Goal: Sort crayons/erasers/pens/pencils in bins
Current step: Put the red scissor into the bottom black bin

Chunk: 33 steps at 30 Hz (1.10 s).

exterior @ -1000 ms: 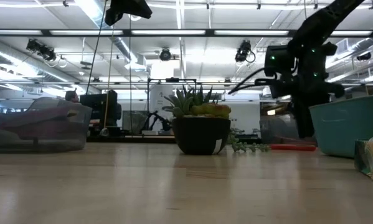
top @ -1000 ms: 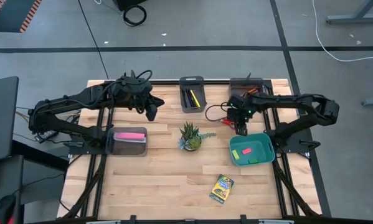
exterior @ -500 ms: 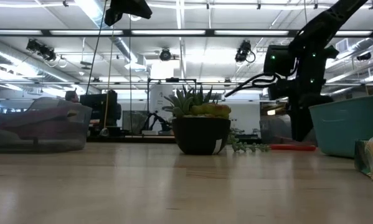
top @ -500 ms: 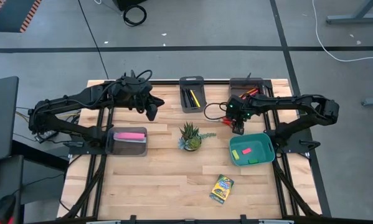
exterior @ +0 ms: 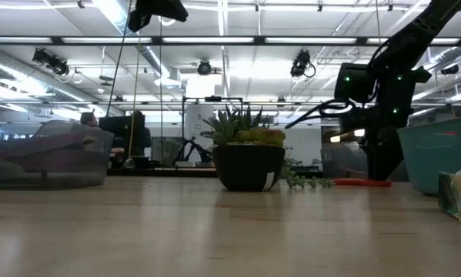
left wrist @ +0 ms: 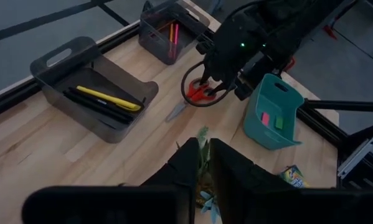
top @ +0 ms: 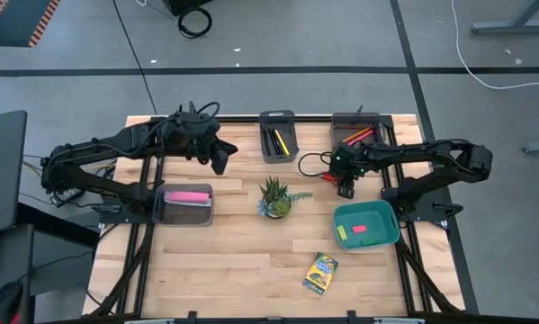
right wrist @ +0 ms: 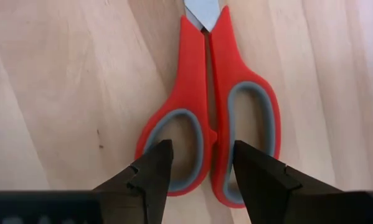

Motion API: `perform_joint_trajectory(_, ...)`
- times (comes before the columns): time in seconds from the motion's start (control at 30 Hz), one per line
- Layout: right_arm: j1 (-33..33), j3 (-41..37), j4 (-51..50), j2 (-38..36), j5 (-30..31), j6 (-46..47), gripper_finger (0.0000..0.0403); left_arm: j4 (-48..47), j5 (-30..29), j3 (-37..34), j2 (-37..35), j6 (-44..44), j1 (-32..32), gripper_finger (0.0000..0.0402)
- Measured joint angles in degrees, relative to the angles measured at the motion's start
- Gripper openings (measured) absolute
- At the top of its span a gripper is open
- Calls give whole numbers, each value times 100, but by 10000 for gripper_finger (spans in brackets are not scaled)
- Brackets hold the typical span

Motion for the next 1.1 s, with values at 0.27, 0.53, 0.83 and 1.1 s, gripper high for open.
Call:
perform_joint_trajectory(0.27, 4, -36, 64, 7, -1, 30, 131, 4, 3, 0, 2, -4, -108, 48)
perform_joint_trajectory(0.53, 9, -66, 254, 7, 72, -34, 76, 7, 1, 0, 2, -7, -108, 41)
perform_joint_trajectory(0.83, -4, 970, -640, -109, -133, -21, 76, 11, 1, 0, 2, 9, -102, 39)
perform_joint_trajectory(1.1, -4, 2562, -2018, -170, -639, -56, 76, 18, 1, 4, 2, 469, -86, 45)
